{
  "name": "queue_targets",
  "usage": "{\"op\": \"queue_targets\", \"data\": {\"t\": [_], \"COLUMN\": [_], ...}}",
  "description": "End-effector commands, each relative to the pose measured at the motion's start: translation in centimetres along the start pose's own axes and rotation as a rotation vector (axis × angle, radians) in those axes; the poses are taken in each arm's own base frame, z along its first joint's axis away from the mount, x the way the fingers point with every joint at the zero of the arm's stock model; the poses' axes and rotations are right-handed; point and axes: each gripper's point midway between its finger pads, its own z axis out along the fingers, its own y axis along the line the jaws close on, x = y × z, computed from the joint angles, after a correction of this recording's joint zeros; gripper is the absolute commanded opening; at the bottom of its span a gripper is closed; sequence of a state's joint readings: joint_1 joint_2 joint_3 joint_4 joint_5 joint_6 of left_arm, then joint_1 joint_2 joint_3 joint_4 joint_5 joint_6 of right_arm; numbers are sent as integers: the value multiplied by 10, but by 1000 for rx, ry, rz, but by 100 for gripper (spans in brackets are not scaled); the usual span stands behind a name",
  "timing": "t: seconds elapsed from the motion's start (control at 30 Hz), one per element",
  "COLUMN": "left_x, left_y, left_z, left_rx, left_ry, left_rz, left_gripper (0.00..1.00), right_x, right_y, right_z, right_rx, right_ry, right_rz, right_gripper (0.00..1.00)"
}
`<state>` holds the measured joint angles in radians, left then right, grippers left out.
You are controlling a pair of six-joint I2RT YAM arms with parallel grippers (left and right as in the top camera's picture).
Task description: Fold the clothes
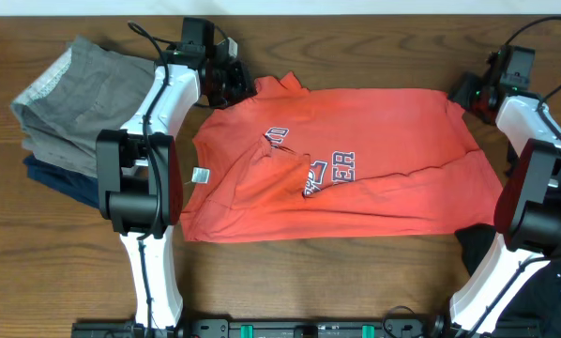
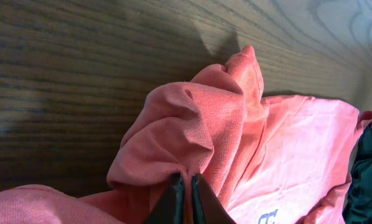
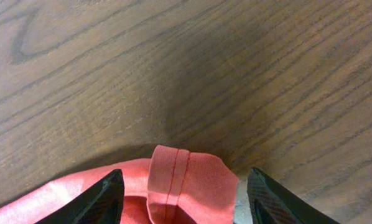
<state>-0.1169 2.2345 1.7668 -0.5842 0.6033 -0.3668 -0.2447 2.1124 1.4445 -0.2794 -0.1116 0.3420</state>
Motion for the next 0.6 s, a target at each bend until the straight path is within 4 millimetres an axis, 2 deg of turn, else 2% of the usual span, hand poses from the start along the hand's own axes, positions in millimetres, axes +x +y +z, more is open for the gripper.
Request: {"op": "queue_targets", "data": {"t": [0.0,0.1,0.17,0.27,0.37,0.43,0.47,0.57], "left_x": [-8,-8,-9,-9,-8,-8,-8,-8], "left_y": [-13,-13,-10,-8,-8,-8,-8,-8], "left_z": [-15,-15,-15,-15,-15,-15,-15,-15], "left_rx": [26,22,8,-4,-4,-4,-4,-4], "left_ry": [-29,-30,-34,-36,-35,-35,-35,-35], "left_rz": [17,17,15,13,12,12,12,12], "left_gripper": [6,6,6,6,6,6,6,6], "right_x": [-2,-1,-3,-4,-5,-5,-5,-5], "right_y": [-4,-5,-7,-7,-7,-8,-8,-9], "right_z": [8,10,10,10,10,10,10,10], "right_rx": [11,13,26,26,30,34,33,34], "right_ry": [-4,-4,-12,-19,-21,-22,-22,-22], "right_rz": [27,27,27,26,26,26,27,28], "right_gripper": [60,57,51,33,21,5,1,1]}}
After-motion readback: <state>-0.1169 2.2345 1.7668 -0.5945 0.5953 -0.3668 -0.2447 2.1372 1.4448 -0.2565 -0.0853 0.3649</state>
